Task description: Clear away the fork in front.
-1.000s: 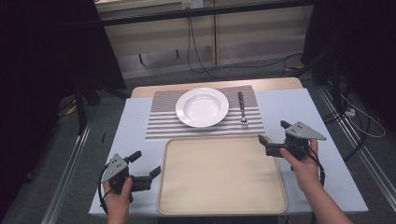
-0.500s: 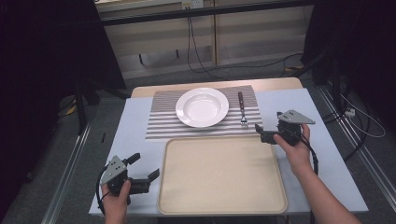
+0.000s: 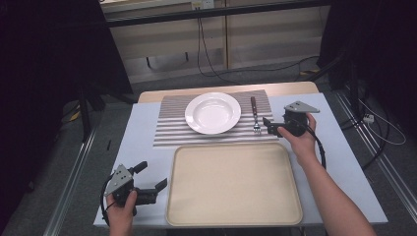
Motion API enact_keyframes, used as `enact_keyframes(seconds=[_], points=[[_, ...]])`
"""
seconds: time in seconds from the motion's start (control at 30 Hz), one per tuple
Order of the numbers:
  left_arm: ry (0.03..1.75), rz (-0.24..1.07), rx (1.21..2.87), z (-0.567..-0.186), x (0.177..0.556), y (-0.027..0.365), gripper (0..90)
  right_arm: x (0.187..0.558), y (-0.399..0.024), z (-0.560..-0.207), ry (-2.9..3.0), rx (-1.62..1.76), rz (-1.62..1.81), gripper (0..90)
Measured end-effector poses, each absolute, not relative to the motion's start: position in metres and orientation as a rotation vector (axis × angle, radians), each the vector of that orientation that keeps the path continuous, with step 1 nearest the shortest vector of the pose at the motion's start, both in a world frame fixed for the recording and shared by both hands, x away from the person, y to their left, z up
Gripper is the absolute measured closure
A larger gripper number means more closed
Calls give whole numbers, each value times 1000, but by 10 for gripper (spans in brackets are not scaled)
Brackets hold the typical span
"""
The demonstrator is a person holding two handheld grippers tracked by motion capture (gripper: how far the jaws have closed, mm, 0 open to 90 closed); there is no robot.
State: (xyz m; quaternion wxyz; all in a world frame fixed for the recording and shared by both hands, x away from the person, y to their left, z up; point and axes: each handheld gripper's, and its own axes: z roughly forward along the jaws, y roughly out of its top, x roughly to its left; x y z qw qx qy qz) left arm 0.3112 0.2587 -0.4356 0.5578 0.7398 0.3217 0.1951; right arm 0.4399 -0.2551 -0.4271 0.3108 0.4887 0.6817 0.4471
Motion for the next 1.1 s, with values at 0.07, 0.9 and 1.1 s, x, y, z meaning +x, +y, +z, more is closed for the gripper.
enact_keyframes(seconds=[0.07, 0.9, 1.1], points=[[774, 452, 1734, -436, 310, 259, 22, 444, -254, -427, 1805, 1291, 1167, 49], [773, 457, 1726, -436, 312, 255, 23, 513, -234, -441, 1952, 1304, 1025, 200], [777, 457, 1725, -436, 311, 257, 22, 528, -230, -448, 1989, 1324, 940, 343]])
